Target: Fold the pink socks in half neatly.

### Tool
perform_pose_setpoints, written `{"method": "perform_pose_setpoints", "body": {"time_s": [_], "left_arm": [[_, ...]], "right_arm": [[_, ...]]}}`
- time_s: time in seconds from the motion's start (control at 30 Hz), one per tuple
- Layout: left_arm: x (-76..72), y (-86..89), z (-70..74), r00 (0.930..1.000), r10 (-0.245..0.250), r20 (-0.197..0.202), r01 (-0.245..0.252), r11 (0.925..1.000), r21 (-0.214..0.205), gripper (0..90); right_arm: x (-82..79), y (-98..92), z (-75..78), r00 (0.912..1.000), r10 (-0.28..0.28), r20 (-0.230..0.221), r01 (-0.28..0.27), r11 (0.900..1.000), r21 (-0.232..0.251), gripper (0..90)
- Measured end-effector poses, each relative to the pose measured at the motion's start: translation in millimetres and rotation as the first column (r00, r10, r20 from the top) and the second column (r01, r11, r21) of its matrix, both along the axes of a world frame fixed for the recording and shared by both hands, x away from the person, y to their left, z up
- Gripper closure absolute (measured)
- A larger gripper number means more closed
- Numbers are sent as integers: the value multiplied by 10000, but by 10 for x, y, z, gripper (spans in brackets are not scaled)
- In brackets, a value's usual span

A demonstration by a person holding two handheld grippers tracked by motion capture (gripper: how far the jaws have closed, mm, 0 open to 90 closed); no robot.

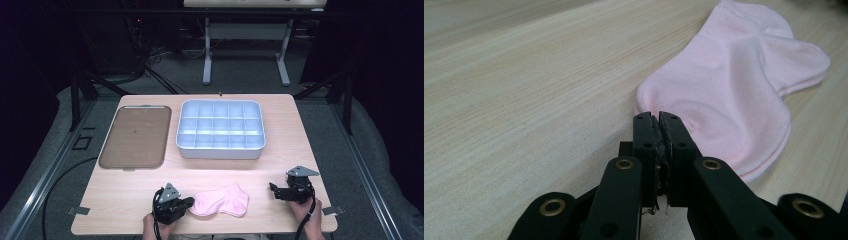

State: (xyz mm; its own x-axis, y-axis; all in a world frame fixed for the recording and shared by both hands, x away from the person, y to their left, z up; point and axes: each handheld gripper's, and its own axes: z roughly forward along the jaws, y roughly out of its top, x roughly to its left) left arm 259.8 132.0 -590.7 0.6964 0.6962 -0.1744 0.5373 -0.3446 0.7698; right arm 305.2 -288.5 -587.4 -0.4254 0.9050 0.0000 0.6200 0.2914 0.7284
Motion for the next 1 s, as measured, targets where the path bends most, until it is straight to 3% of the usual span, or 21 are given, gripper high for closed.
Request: {"method": "perform_pose_setpoints", "body": {"time_s": [0.2, 0.33, 0.5, 0.73, 0.9, 1.0], "left_arm": [[-5, -5, 0, 9999, 7, 103, -7, 10000, 69, 862], [-4, -7, -1, 10000, 6, 89, -7, 10000, 53, 862], [0, -1, -2, 10000, -2, 53, 2, 10000, 5, 862], [-1, -1, -3, 10000, -1, 57, 1, 10000, 2, 862], [1, 0, -3, 10000, 36, 29, -36, 10000, -15, 862], [3, 5, -4, 10000, -8, 30, 8, 10000, -26, 862]], "right_arm": [[-18, 11, 26, 9999, 22, -143, -21, 9999, 108, 246], [-128, 102, 91, 9997, -158, 168, 151, 9992, 380, 249], [-251, 303, 233, 9983, 553, -164, -539, 9957, 747, 334], [-422, 586, 327, 9858, 1611, -480, -1560, 9831, 959, 426], [-507, 728, 327, 9767, 2042, -660, -1960, 9740, 1136, 476], [-545, 795, 324, 9762, 2063, -666, -1996, 9752, 953, 502]]}}
